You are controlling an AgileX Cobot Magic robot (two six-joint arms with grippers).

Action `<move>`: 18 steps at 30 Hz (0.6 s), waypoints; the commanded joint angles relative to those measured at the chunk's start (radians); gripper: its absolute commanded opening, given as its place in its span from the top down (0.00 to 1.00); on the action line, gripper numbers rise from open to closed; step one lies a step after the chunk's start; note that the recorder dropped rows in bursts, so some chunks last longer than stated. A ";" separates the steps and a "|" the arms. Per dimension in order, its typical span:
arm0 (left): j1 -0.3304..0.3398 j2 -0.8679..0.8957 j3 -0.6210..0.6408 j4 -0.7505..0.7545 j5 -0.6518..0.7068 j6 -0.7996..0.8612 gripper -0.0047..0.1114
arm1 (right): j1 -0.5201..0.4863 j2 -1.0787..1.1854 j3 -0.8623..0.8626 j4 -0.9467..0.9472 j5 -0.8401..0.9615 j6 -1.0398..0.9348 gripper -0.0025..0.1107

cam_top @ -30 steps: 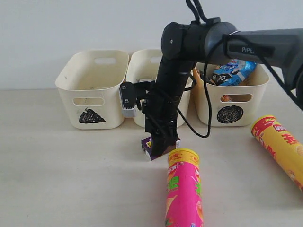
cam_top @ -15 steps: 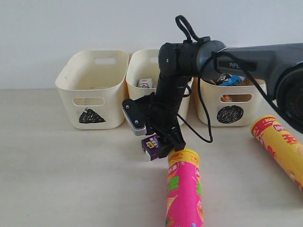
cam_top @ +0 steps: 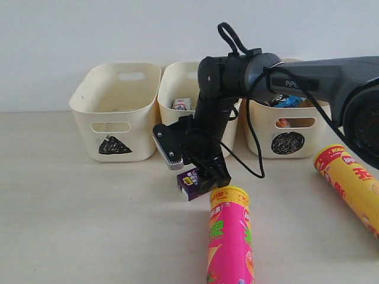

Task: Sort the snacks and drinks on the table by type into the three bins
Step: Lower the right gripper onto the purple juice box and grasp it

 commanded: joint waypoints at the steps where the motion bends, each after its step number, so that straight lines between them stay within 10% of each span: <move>1: 0.003 -0.004 -0.003 -0.001 -0.008 -0.006 0.92 | -0.001 0.021 -0.005 -0.010 -0.002 -0.010 0.38; 11: 0.003 -0.004 -0.003 -0.001 -0.008 -0.006 0.92 | -0.001 0.067 -0.005 -0.017 -0.025 -0.037 0.43; 18: 0.003 -0.004 -0.003 -0.001 -0.006 -0.006 0.92 | -0.001 0.067 -0.005 -0.015 -0.162 -0.056 0.97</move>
